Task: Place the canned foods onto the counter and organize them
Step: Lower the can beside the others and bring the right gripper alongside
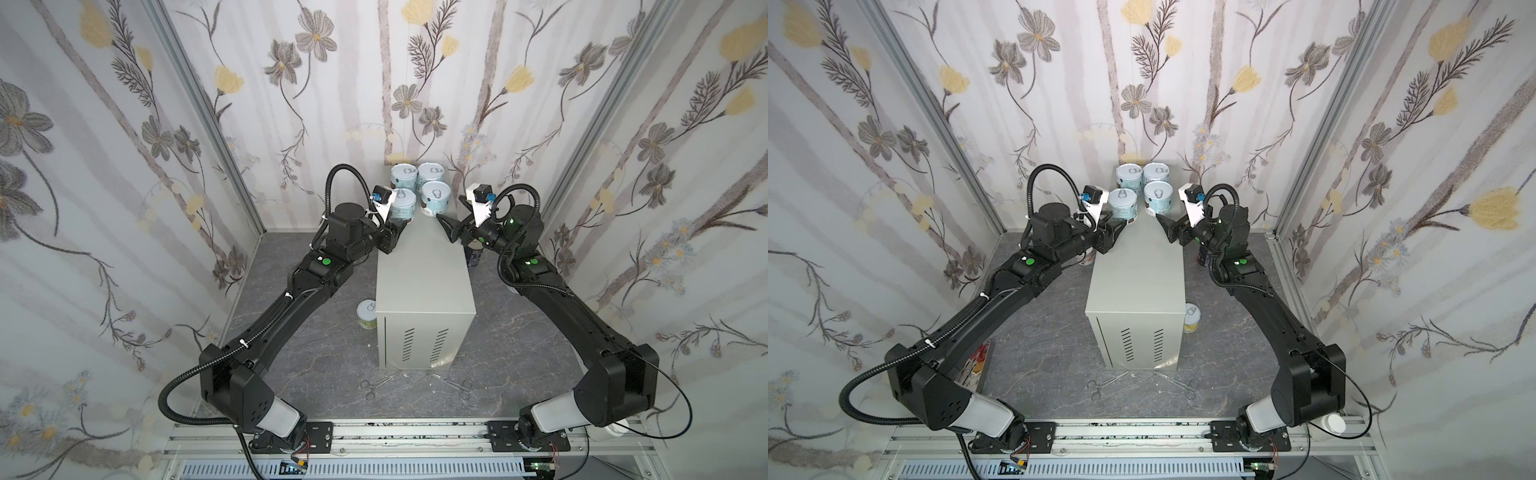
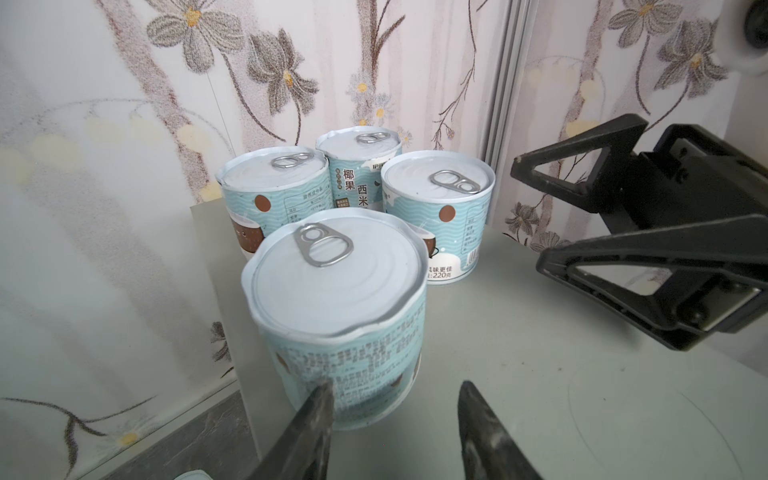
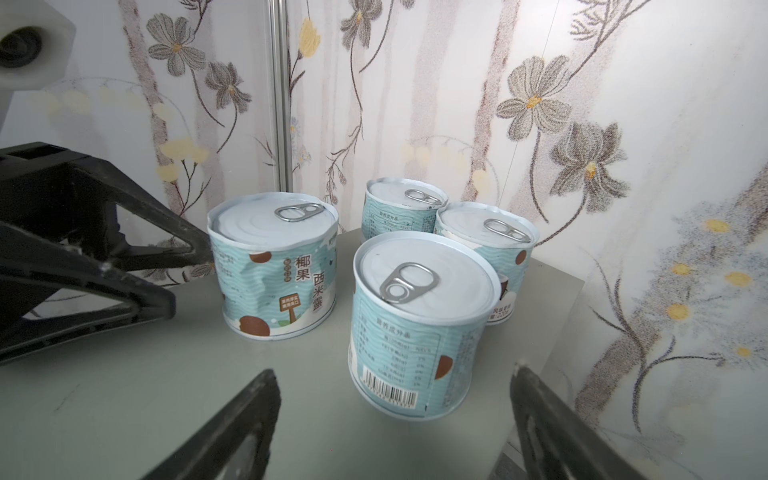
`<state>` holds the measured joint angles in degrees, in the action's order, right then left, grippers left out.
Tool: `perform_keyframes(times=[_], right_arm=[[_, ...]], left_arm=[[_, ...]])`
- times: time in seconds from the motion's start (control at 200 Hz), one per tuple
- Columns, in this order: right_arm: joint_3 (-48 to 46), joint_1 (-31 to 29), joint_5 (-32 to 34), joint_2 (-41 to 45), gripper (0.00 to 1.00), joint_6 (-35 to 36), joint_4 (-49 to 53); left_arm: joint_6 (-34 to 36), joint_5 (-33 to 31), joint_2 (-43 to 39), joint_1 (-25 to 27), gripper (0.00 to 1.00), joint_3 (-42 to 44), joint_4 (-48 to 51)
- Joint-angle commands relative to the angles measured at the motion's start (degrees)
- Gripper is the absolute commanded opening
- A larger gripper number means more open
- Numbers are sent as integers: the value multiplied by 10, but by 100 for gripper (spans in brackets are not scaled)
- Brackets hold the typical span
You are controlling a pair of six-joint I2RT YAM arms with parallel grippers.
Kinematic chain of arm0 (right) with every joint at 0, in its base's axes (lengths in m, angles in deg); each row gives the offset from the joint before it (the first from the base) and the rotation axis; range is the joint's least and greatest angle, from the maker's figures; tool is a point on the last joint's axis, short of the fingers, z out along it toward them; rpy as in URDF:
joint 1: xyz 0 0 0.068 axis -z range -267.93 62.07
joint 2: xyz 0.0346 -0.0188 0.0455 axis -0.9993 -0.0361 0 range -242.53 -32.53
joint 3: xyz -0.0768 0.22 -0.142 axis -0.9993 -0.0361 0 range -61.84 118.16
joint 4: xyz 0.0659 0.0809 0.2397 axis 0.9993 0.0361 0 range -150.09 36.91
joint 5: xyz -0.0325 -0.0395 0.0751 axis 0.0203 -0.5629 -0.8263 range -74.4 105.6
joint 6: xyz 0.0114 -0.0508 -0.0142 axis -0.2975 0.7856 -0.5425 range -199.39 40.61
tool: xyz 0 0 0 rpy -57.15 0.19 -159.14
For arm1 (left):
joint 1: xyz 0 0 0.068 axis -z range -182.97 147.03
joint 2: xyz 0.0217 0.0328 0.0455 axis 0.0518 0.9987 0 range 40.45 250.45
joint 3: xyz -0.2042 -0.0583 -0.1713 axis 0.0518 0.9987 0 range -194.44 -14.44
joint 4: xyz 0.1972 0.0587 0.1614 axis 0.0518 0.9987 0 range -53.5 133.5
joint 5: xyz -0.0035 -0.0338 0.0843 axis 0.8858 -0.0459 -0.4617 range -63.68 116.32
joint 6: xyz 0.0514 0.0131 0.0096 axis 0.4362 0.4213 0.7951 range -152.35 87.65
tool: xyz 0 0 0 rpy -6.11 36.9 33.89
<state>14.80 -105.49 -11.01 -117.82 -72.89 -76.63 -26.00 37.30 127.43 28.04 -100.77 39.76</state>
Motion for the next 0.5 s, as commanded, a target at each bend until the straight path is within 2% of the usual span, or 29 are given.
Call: perform_keyframes(times=[0.0, 0.495], right_arm=[[11, -1, 4, -9, 87, 11, -12], [41, -2, -7, -43, 84, 15, -9]], left_arm=[[-3, 3, 10, -5, 48, -12, -23], [-9, 12, 52, -19, 47, -45, -26]])
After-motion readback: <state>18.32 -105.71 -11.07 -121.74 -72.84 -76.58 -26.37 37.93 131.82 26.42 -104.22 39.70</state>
